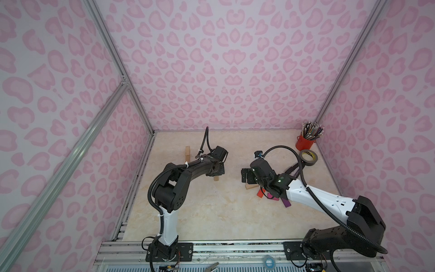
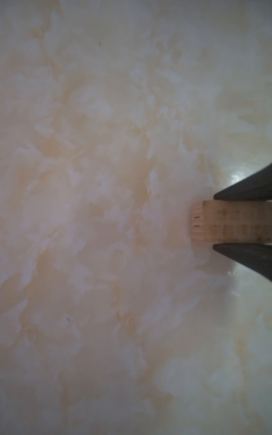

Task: Assemble the letter k with building blocks
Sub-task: Pick up the building block from the center of the board, then assemble the building block at the center of the board.

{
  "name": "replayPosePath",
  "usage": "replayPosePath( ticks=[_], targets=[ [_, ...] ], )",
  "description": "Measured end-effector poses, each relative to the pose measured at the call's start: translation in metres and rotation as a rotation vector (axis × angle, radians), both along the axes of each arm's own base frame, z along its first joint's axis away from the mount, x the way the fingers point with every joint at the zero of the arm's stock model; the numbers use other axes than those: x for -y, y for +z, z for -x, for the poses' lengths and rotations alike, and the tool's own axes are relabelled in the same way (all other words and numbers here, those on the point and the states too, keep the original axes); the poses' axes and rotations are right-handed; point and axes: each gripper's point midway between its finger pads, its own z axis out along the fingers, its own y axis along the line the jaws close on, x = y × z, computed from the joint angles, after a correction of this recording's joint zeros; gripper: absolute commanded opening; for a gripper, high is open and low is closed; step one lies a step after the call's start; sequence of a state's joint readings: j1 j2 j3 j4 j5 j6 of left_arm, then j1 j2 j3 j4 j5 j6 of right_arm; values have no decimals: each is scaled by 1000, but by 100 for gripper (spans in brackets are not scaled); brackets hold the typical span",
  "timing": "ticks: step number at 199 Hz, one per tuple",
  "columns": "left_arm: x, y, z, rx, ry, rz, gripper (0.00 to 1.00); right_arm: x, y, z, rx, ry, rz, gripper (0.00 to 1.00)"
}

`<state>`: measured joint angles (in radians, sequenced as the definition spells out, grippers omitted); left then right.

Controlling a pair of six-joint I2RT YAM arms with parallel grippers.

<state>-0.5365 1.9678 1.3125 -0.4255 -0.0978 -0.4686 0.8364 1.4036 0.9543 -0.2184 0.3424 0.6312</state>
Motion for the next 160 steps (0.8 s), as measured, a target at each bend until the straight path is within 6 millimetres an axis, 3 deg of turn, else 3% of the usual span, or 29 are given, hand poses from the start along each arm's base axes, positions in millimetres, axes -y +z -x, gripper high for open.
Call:
replayPosePath(
  ticks=[34, 59, 99, 127, 160],
  targets=[
    [-36, 21, -3, 23, 23, 14, 25, -4, 1, -3, -9, 21, -5, 99],
    [-83, 37, -1, 49, 73, 3, 24, -6, -2, -5, -25, 41, -12, 99],
    [-158, 45, 3, 59, 160, -22, 22, -11, -7, -7, -45, 80, -23, 99],
    [-171, 48, -1, 70, 136, -32, 22, -16, -8, -11, -48, 99, -37, 99],
    [-178, 38, -6, 52, 117, -57, 23, -20, -7, -12, -51, 125, -57, 99]
  ],
)
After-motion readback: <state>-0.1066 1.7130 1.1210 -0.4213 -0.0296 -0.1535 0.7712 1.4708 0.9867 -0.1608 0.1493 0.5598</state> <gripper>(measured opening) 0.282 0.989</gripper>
